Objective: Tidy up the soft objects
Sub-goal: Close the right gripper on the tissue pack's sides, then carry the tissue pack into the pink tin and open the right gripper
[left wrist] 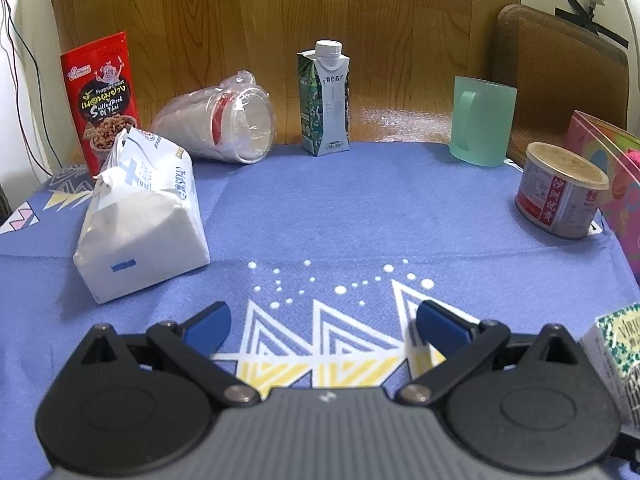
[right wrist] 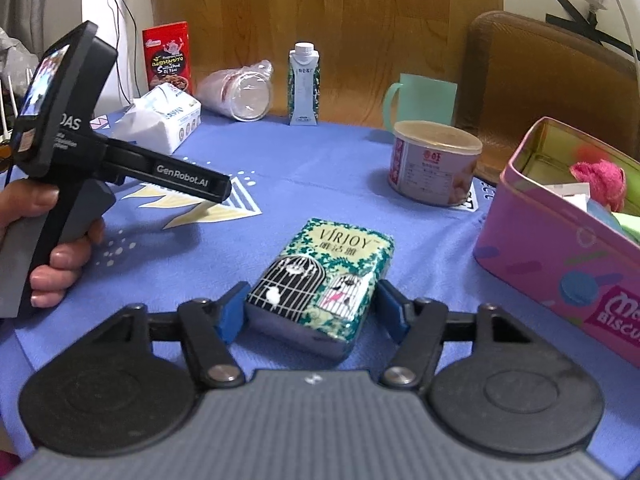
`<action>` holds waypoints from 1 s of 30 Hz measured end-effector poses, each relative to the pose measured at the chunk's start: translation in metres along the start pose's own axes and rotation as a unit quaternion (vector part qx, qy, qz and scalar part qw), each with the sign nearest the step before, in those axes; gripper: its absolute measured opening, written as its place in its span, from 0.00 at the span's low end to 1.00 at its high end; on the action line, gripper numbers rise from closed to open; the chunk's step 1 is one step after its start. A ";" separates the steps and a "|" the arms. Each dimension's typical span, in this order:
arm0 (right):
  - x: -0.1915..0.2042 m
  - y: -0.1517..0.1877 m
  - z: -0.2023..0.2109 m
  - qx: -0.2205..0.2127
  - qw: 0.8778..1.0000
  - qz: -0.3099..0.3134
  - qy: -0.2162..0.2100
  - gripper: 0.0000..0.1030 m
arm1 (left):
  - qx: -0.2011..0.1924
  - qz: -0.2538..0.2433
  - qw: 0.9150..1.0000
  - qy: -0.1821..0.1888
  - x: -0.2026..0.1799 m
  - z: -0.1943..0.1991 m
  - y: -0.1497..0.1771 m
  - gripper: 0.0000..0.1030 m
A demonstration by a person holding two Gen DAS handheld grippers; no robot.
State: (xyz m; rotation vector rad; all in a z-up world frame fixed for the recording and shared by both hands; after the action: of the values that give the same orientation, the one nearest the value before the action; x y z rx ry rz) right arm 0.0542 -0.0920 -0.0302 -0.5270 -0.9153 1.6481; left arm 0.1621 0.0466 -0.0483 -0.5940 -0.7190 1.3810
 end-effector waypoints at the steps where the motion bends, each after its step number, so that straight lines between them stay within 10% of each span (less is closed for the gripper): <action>1: -0.001 0.001 0.002 -0.001 1.000 -0.001 -0.001 0.65 | -0.001 -0.002 1.000 -0.003 -0.001 0.000 0.000 1.00; 10: -0.024 0.017 0.028 -0.015 0.999 -0.027 0.011 0.62 | 0.005 -0.006 1.000 -0.027 -0.007 0.005 0.000 1.00; 16: -0.039 0.030 0.046 -0.023 0.999 -0.043 0.015 0.62 | 0.018 -0.031 0.996 0.083 -0.067 0.036 0.002 0.99; 23: -0.055 0.039 0.057 -0.037 0.997 -0.061 0.030 0.63 | 0.062 -0.059 0.960 0.265 -0.148 0.074 0.007 0.96; 30: -0.060 0.039 0.066 -0.062 0.995 -0.072 0.015 0.58 | 0.115 -0.072 0.927 0.350 -0.190 0.081 0.014 0.52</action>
State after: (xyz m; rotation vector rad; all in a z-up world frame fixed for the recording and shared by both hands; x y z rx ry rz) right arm -0.0021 -0.1710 -0.0292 -0.5551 -1.0140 1.4565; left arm 0.0835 -0.1439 -0.0254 -0.7671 -0.0206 0.9922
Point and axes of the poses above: each gripper's, at about its wrist camera, not at the fingertips, and z roughly against the way its jaws point, x to its left, y to its underside, the point moved 7 cm from there along -z, roughly the way its jaws point, and after that the axes turned 2 degrees about -z, right-handed, at the moved point
